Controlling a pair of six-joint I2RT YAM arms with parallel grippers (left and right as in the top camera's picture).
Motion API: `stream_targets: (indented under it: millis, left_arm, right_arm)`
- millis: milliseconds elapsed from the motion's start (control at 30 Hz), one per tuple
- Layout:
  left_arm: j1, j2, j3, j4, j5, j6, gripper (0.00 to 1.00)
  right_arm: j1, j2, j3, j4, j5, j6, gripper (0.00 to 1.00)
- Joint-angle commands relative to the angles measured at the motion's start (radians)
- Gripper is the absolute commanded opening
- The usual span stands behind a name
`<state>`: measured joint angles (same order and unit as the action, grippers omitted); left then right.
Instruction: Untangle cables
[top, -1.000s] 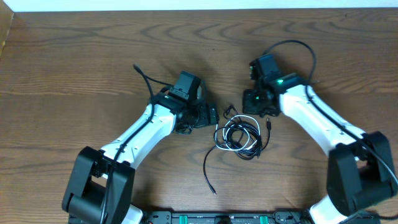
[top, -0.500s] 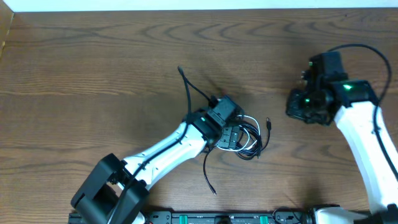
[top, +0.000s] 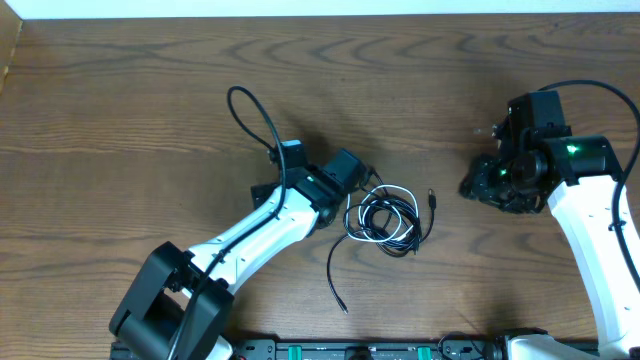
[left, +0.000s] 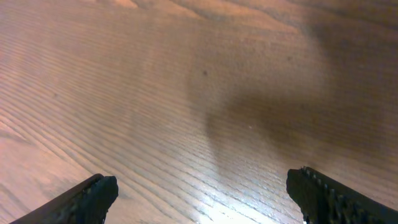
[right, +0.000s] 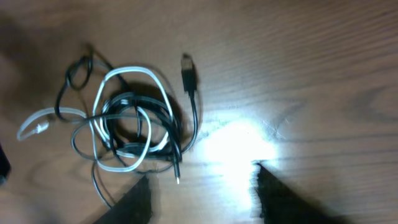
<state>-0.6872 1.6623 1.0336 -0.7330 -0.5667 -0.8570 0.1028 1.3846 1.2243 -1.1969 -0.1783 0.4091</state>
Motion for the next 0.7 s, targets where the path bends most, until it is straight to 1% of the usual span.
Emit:
stream_targets:
  millis: [0,33,67,100,133,200,367,467,533,600,667]
  left_arm:
    - [0.0,-0.022,0.018,-0.005,0.086,0.011,0.97]
    - [0.0,-0.033,0.023,-0.007,0.089,0.01,0.99]
    - [0.0,-0.045,0.029,-0.01,0.091,0.01,1.0]
    - [0.001,-0.064,0.038,-0.011,0.096,0.011,0.99]
    - [0.002,-0.092,0.049,-0.011,0.108,0.012,0.98]
    - [0.004,-0.151,0.064,-0.01,0.113,0.014,0.98]
    - [0.003,-0.319,0.066,0.016,0.11,0.069,0.98]
    - [0.003,-0.388,0.066,0.015,0.11,0.079,0.98]
    - [0.003,-0.418,0.066,0.015,0.11,0.079,0.98]
    - [0.003,-0.431,0.066,0.015,0.11,0.079,0.98]
    - [0.003,-0.435,0.066,0.013,0.11,0.079,0.98]
  right_arm:
    - [0.004,-0.008,-0.016,-0.011,-0.171,-0.006,0.45]
    - [0.013,-0.008,-0.04,-0.007,-0.221,-0.006,0.43]
    - [0.022,-0.008,-0.062,-0.002,-0.251,-0.003,0.43]
    - [0.034,-0.008,-0.09,0.008,-0.273,0.009,0.47]
    - [0.051,-0.008,-0.134,0.03,-0.288,0.045,0.52]
    - [0.083,-0.008,-0.212,0.086,-0.315,0.112,0.53]
    - [0.182,-0.008,-0.397,0.377,-0.473,0.23,0.52]
    - [0.241,-0.008,-0.476,0.542,-0.46,0.368,0.52]
    - [0.28,-0.008,-0.52,0.638,-0.42,0.472,0.48]
    - [0.309,-0.008,-0.547,0.671,-0.359,0.565,0.45]
    - [0.33,-0.008,-0.565,0.67,-0.278,0.628,0.44]
